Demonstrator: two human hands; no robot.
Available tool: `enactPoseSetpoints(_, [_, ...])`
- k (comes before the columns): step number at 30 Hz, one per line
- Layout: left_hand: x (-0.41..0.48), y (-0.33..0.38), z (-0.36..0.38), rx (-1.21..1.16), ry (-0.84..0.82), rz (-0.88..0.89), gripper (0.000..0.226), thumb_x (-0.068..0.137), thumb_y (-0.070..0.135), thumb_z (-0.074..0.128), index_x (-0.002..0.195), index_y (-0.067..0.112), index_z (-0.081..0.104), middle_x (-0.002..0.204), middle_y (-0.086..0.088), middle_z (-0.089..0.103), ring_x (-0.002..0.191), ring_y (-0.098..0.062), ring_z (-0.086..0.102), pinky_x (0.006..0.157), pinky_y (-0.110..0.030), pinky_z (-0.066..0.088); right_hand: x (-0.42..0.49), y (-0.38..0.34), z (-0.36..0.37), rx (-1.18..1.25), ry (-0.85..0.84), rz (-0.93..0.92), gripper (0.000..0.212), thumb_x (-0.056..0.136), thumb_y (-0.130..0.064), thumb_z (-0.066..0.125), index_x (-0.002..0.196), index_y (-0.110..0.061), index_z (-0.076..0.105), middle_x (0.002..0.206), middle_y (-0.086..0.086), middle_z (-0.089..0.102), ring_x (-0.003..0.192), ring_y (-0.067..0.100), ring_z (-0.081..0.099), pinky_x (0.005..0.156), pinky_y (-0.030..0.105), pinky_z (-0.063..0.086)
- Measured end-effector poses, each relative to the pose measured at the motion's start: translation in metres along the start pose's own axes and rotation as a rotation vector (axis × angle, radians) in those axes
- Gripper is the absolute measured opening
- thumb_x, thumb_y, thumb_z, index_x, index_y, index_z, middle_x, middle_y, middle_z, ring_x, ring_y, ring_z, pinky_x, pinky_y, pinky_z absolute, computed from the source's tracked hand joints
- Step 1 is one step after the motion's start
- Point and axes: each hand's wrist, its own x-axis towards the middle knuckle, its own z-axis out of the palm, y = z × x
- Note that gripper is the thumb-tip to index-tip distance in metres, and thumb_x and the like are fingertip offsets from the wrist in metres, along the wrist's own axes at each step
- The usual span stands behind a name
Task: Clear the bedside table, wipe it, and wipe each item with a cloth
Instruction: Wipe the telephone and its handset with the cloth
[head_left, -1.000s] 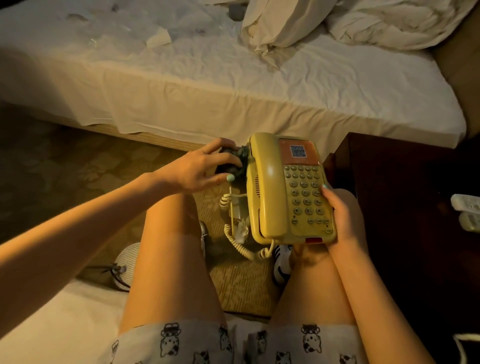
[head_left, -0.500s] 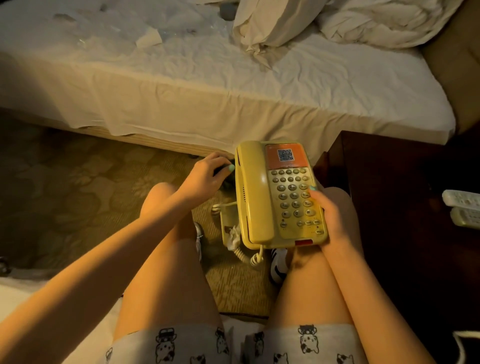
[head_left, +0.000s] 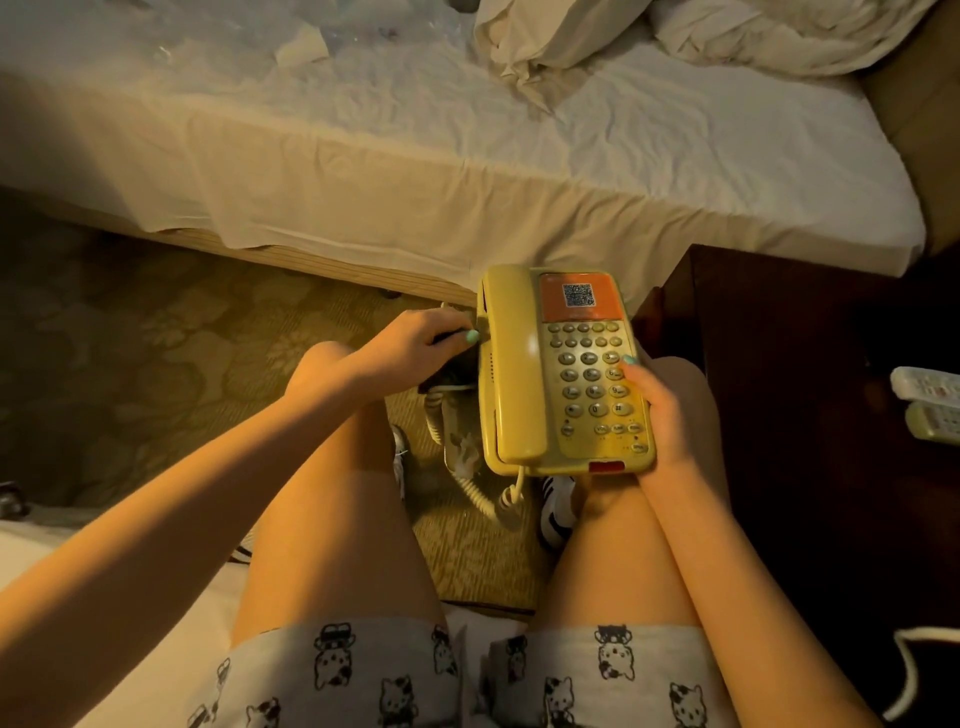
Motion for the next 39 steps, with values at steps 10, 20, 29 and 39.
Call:
enactPoseSetpoints(10, [-0.023, 0.015, 0.001, 0.046, -0.041, 0.011, 0.024, 0.1, 0.019, 0.05, 0.092, 0.001, 0.064, 0.084, -0.009, 0.06, 0.071, -0.014, 0.05, 0.066, -0.022, 0.038, 0.003, 0.003, 0.001, 0.007, 0.004, -0.018, 0.064, 0.075, -0.03, 0.071, 0.134, -0.013, 0.054, 0.129, 0.023, 0.058, 0.118, 0.043, 0.055, 0.104, 0.064, 0.035])
enactPoseSetpoints(20, [-0.021, 0.025, 0.0, 0.073, 0.316, 0.038, 0.025, 0.095, 0.021, 0.05, 0.101, 0.004, 0.068, 0.107, -0.005, 0.064, 0.095, -0.022, 0.061, 0.081, -0.046, 0.051, 0.011, -0.003, 0.009, 0.026, 0.023, -0.079, 0.053, 0.084, -0.027, 0.062, 0.135, -0.014, 0.054, 0.125, 0.019, 0.062, 0.114, 0.039, 0.059, 0.095, 0.051, 0.049])
enactPoseSetpoints(29, [-0.014, 0.036, 0.006, 0.134, 0.618, -0.016, 0.018, 0.096, 0.016, 0.051, 0.095, 0.004, 0.065, 0.097, -0.004, 0.062, 0.086, -0.02, 0.057, 0.076, -0.032, 0.048, 0.015, -0.002, 0.005, -0.035, 0.044, -0.103, 0.071, 0.071, -0.036, 0.077, 0.135, -0.018, 0.054, 0.127, 0.019, 0.061, 0.116, 0.039, 0.059, 0.097, 0.055, 0.046])
enactPoseSetpoints(39, [-0.016, 0.036, -0.044, -0.16, 0.739, -0.103, 0.01, 0.1, 0.014, 0.048, 0.099, 0.01, 0.057, 0.084, 0.001, 0.053, 0.072, 0.002, 0.051, 0.061, -0.007, 0.041, 0.018, -0.003, 0.013, -0.051, 0.09, -0.154, 0.04, 0.094, -0.016, 0.053, 0.134, -0.017, 0.054, 0.113, 0.013, 0.069, 0.101, 0.031, 0.068, 0.082, 0.042, 0.057])
